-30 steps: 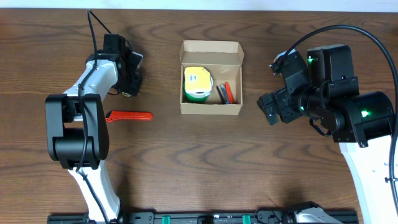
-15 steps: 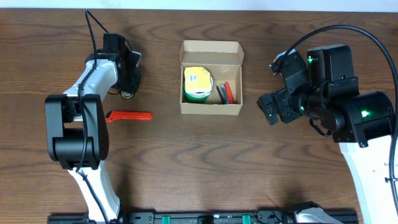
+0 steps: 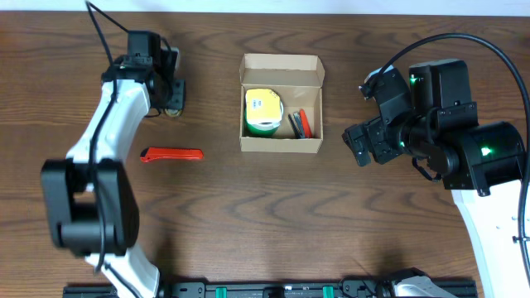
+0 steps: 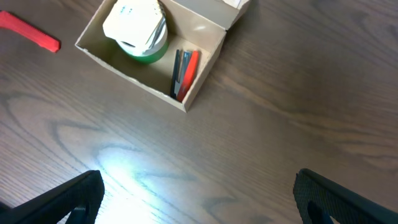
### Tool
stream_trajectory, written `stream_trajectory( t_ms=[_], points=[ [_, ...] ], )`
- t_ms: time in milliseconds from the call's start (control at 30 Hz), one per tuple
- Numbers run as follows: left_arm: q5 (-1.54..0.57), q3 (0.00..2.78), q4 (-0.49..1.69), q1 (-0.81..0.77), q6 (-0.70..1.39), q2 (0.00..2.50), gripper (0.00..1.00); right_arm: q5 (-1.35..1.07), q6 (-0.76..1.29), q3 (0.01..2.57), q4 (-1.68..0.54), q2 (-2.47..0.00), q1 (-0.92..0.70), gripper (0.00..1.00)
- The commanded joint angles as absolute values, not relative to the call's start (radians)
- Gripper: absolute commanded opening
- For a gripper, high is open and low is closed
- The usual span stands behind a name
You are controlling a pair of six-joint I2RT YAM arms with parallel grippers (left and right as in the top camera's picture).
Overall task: Pack container
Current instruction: 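Carry the correction tape into the box and lower it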
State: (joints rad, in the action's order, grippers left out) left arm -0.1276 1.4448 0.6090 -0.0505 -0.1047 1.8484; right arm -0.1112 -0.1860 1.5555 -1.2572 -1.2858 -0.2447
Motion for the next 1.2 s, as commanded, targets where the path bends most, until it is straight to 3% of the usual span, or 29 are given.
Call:
stream_trajectory(
  t_ms=[0,300,533,1167],
  points=[
    [-0.233,1.442,0.630,-0.107,0.006,1.745,0.06,-0.105,-0.196,1.555,-1.257,-1.275,-0.236,0.99],
    [-0.442,1.442,0.615,-0.360,0.177,1.691,0.06,-0.105,-0.196,1.555,-1.257,-1.275,-0.236,0.99],
    [-0.426,1.442,0.481,-0.565,0.177,1.785,0.06,-0.105,-0.196,1.555,-1.257,-1.275,-0.236,0.99],
    [-0.228,1.442,0.270,-0.601,0.198,1.990,0.06,-0.105,-0.196,1.555,-1.257,-1.275,-0.236,0.99]
  ],
)
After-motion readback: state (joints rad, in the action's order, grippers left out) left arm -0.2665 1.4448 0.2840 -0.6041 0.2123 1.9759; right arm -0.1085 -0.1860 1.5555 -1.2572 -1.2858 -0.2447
